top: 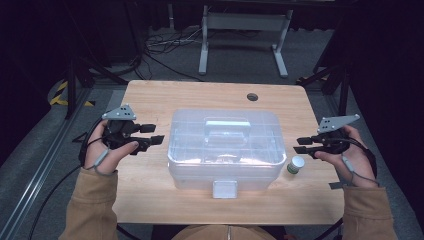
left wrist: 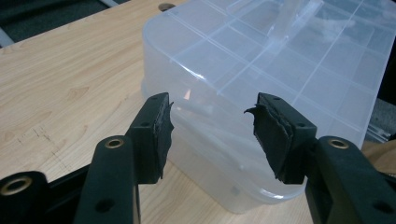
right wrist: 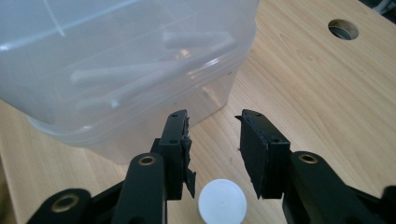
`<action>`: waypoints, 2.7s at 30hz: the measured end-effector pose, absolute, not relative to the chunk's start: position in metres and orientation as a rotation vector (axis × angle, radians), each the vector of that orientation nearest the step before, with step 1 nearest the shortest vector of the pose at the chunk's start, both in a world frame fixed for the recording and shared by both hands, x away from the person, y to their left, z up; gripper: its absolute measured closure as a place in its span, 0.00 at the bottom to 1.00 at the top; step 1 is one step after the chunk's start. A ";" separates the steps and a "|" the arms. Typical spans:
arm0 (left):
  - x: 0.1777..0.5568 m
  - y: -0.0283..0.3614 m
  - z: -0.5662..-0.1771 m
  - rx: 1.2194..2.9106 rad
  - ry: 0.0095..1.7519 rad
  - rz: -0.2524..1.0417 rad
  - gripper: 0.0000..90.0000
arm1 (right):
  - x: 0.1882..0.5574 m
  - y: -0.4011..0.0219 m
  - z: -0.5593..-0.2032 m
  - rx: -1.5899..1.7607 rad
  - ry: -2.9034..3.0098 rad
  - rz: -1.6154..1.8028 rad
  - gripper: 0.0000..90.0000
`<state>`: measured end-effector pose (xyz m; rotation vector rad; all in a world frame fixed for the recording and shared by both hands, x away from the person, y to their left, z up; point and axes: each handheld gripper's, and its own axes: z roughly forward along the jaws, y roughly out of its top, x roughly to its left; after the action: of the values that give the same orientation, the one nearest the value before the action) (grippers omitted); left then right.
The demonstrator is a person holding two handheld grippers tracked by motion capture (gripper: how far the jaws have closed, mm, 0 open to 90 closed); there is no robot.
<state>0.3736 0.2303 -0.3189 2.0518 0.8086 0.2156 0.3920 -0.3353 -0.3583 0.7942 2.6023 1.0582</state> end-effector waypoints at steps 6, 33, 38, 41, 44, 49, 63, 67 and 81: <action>0.373 0.224 -0.308 2.047 0.792 0.220 0.48 | 0.393 -0.333 -0.359 0.828 2.603 1.020 0.65; 0.394 0.147 -0.291 2.135 0.601 0.158 0.43 | 0.383 -0.335 -0.359 0.852 2.594 1.075 0.63; 0.399 0.136 -0.295 2.142 0.595 0.159 0.40 | 0.383 -0.334 -0.359 0.851 2.600 1.074 0.63; 0.400 0.130 -0.299 2.153 0.593 0.145 0.39 | 0.383 -0.333 -0.359 0.852 2.603 1.072 0.63; 0.402 0.125 -0.302 2.161 0.586 0.138 0.39 | 0.383 -0.333 -0.360 0.848 2.604 1.073 0.63; 0.404 0.117 -0.306 2.173 0.579 0.130 0.38 | 0.383 -0.333 -0.360 0.847 2.607 1.071 0.63; 0.411 0.096 -0.318 2.227 0.570 0.108 0.41 | 0.383 -0.331 -0.361 0.842 2.618 1.070 0.63; 0.413 0.094 -0.319 2.234 0.570 0.110 0.49 | 0.383 -0.330 -0.361 0.836 2.620 1.072 0.63; 0.413 0.093 -0.314 2.261 0.594 0.151 0.85 | 0.380 -0.328 -0.360 0.831 2.635 1.069 0.65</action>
<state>0.4127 0.0935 -0.3135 2.2611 0.5944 0.1507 0.3800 -0.3284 -0.3601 0.8309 2.6345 1.0695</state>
